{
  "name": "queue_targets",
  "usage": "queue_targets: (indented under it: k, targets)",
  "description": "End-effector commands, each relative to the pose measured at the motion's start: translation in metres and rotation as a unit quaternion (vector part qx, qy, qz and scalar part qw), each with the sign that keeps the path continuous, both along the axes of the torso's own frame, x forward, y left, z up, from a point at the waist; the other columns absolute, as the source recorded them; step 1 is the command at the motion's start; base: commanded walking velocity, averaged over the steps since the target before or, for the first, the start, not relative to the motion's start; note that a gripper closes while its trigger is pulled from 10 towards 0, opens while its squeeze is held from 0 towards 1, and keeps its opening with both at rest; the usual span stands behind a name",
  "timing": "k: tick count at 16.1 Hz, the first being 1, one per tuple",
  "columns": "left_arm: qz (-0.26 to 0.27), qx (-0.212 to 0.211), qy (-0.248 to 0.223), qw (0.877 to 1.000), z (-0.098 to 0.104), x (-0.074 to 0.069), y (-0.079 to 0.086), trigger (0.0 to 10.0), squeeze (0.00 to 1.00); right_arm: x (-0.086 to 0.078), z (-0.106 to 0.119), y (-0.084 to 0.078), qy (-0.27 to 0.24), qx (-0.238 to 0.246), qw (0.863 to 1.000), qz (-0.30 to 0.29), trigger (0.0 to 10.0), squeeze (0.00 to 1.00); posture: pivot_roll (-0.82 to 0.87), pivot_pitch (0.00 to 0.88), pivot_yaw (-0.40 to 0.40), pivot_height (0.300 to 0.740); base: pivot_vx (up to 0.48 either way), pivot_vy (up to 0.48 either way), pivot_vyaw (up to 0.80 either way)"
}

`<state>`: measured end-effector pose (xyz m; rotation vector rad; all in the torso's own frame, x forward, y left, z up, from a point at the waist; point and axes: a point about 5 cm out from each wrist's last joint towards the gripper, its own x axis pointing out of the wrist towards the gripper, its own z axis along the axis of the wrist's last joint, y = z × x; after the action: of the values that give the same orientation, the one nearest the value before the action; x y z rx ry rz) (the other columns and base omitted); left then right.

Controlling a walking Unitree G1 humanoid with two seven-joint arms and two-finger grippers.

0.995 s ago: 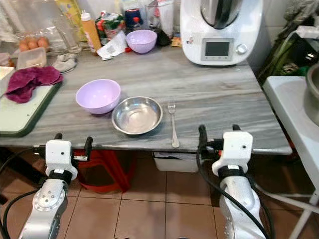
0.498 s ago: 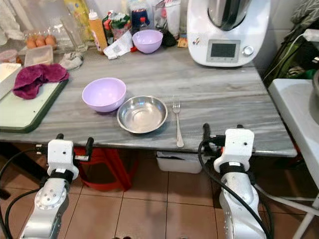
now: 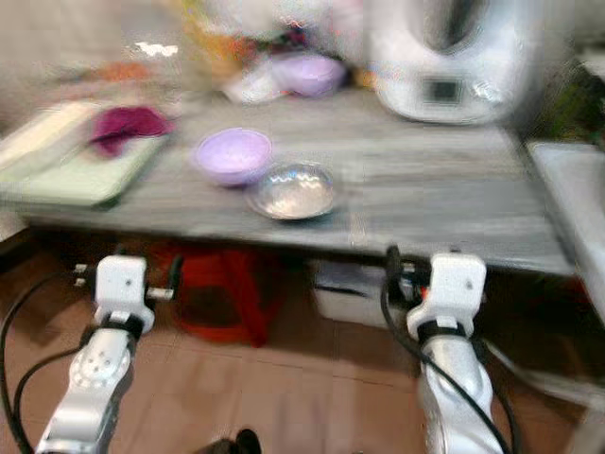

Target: Setting the table

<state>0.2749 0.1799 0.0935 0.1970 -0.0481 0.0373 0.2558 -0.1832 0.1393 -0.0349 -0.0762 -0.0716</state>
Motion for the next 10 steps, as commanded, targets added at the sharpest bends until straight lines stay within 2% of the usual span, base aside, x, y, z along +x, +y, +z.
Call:
queue_targets:
  k: [1,4,5,6,10]
  targets:
    - [0.004,0.007,0.025,1.000,-0.0102,-0.0046,0.0045,10.0,0.00,-0.0026,0.0006,0.0024,-0.004,0.010,1.000,0.006,10.0,0.00,-0.22,0.097,0.097,0.740,-0.285,0.000,0.00]
    - [0.001,0.007,0.025,1.000,-0.0099,-0.0038,0.0030,10.0,0.00,0.0006,0.0004,-0.0041,0.000,-0.018,1.000,-0.020,10.0,0.00,-0.22,0.097,0.098,0.740,-0.282,0.000,0.00]
    - [0.000,0.007,0.025,1.000,-0.0101,-0.0037,0.0027,10.0,0.00,0.0025,0.0002,-0.0017,-0.006,-0.008,1.000,0.002,10.0,0.00,-0.22,0.094,0.097,0.740,-0.285,0.000,0.00]
    - [-0.001,0.008,0.024,1.000,-0.0101,-0.0038,0.0023,10.0,0.00,0.0035,0.0009,-0.0038,-0.008,-0.021,1.000,-0.011,10.0,0.00,-0.22,0.092,0.097,0.740,-0.285,0.000,0.00]
    - [-0.002,0.008,0.023,1.000,-0.0099,-0.0035,0.0020,10.0,0.00,0.0056,0.0023,-0.0026,-0.012,-0.021,1.000,-0.012,10.0,0.00,-0.22,0.087,0.096,0.740,-0.280,0.000,0.00]
